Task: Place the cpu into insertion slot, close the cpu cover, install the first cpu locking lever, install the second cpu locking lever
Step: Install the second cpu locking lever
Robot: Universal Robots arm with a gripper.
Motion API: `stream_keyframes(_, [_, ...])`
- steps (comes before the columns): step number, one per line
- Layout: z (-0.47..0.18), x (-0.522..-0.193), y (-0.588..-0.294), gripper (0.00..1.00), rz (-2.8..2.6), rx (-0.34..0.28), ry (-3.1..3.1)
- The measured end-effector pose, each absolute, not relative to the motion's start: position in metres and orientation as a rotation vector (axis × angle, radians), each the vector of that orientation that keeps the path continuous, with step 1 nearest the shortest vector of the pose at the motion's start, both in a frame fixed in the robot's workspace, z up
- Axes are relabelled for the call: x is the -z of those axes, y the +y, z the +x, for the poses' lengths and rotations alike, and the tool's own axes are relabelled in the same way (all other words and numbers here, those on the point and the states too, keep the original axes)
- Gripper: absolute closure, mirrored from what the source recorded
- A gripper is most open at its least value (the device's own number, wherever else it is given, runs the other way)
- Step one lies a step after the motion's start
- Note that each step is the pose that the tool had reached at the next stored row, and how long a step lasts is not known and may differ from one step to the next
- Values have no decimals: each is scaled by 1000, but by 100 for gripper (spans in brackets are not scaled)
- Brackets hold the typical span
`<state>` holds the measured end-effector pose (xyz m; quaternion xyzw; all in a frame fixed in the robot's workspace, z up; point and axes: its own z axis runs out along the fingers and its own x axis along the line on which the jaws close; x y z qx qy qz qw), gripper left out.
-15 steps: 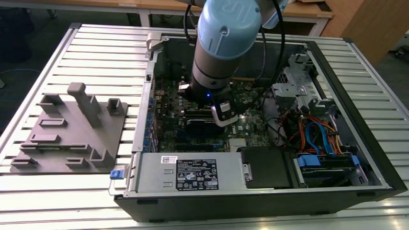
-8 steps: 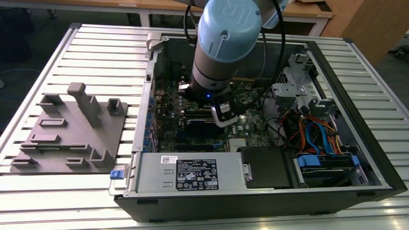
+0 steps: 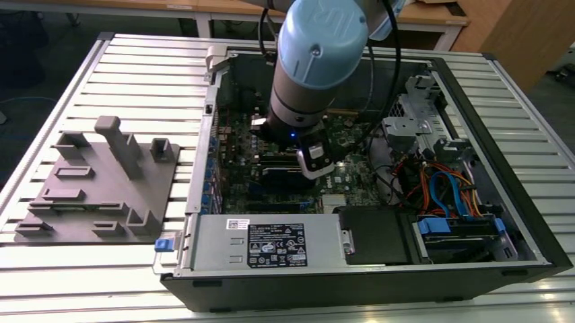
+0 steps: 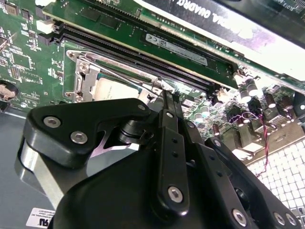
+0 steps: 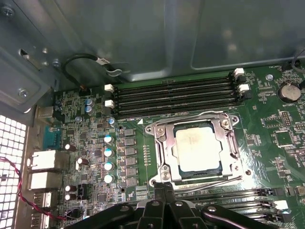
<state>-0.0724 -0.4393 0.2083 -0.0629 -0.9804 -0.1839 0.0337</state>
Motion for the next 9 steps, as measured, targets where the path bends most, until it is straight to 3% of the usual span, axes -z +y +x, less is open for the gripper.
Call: stream_keyframes(9, [-72,-203,-439,90,-193,577,-3013])
